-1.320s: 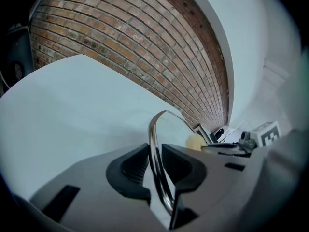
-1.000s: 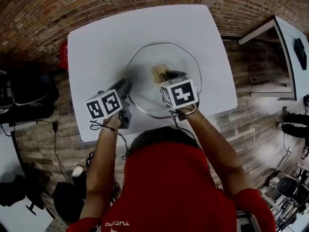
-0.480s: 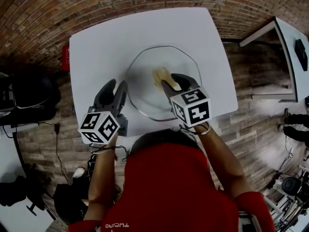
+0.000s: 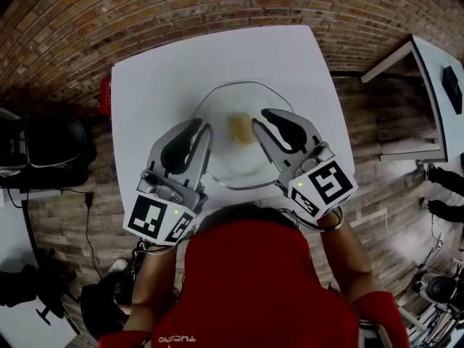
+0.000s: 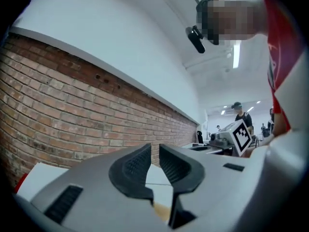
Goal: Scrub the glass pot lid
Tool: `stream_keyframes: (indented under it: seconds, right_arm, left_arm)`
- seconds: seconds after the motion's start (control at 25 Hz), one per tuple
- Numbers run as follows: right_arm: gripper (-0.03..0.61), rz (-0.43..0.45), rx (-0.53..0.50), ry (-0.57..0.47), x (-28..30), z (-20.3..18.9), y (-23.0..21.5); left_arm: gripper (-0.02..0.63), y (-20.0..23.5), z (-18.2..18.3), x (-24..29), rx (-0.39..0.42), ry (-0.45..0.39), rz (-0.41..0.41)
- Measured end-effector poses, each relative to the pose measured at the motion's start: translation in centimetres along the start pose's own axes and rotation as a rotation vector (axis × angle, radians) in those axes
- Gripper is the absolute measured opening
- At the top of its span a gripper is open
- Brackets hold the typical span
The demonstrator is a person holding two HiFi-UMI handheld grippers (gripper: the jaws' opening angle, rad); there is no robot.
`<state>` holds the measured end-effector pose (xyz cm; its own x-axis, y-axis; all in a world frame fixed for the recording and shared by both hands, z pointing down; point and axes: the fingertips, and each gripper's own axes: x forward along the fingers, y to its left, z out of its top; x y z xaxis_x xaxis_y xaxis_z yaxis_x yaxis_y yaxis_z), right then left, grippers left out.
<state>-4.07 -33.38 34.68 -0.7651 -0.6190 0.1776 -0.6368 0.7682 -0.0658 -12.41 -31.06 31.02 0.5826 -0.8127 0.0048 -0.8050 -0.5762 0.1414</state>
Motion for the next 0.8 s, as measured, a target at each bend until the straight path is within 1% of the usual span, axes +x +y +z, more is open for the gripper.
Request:
stream_keyframes:
  seconds: [0.08,0.24,0.44,0.68,0.8]
  right_arm:
    - [0.080,0.033,-0.019,-0.044,-0.3,1.4,0.7]
    - [0.054,0.104,-0.065,-0.124,-0.8,3.8,2.6]
    - [0.043,0.119,-0.136,-0.211,-1.1,7.1,4.8]
    - [0.031,0.139,-0.152,-0.249,-1.9,8.8,5.3]
    - [0.029,0.167,-0.152,-0.252,-2.2,9.0,5.0]
  left_arm:
    - [0.052,-1.0,1.0,0.3,0.018,-0.019,-0.016]
    - [0.032,-2.6,2.1,0.8,0.073,-0.025,-0.028]
    - [0.028,-4.0,3.3,1.0,0.077,-0.032,-0.058]
    - [0.026,-4.8,4.7,1.0,0.104,-0.036,-0.064]
    - [0.025,-5.1,5.5,1.0,0.111,-0.052,-0.068]
